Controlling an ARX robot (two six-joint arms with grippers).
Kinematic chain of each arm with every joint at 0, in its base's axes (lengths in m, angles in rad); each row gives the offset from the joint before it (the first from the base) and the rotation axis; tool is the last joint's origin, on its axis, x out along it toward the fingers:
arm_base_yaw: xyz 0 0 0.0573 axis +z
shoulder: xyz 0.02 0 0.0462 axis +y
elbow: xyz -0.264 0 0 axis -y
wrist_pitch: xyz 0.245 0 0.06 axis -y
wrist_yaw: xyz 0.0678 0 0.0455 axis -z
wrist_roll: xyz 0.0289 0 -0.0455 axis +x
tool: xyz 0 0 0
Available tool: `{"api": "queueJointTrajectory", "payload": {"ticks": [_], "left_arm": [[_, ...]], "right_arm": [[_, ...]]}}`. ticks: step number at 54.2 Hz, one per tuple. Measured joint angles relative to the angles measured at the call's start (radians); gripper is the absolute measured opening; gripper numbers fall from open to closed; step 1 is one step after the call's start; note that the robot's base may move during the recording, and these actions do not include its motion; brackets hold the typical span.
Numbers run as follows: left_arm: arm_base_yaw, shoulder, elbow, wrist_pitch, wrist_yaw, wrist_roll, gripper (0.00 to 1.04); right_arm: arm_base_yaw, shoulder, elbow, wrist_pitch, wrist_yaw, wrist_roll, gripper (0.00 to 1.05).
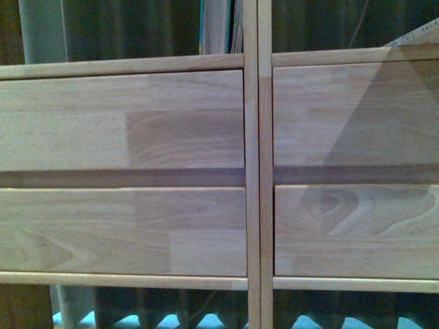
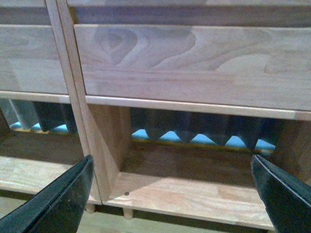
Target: Organize books on shelf
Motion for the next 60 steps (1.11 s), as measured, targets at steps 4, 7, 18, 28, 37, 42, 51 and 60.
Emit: {"api": "queueJointTrajectory", "payload": {"ticks": [4,7,18,28,37,42,51,60], "left_arm": [[0.000,0.000,0.000,0.000,0.000,0.000,0.97],[0.000,0.000,0.000,0.000,0.000,0.000,0.97],[0.000,0.000,0.000,0.000,-0.001,0.000,0.97],[0.000,0.000,0.000,0.000,0.000,0.000,0.97],[0.000,0.000,0.000,0.000,0.000,0.000,0.97],[0.000,0.000,0.000,0.000,0.000,0.000,0.97],[0.000,0.000,0.000,0.000,0.000,0.000,0.97],[0.000,0.000,0.000,0.000,0.000,0.000,0.97]], "right_arm": [[0.000,0.000,0.000,0.000,0.000,0.000,0.98],[0.000,0.000,0.000,0.000,0.000,0.000,0.98],[0.000,0.000,0.000,0.000,0.000,0.000,0.98],[0.000,0.000,0.000,0.000,0.000,0.000,0.98],[0.000,0.000,0.000,0.000,0.000,0.000,0.98],[0.000,0.000,0.000,0.000,0.000,0.000,0.98],[0.000,0.000,0.000,0.000,0.000,0.000,0.98],[0.167,0.114,0.009,0.018,0.492,0.186,0.98]]}}
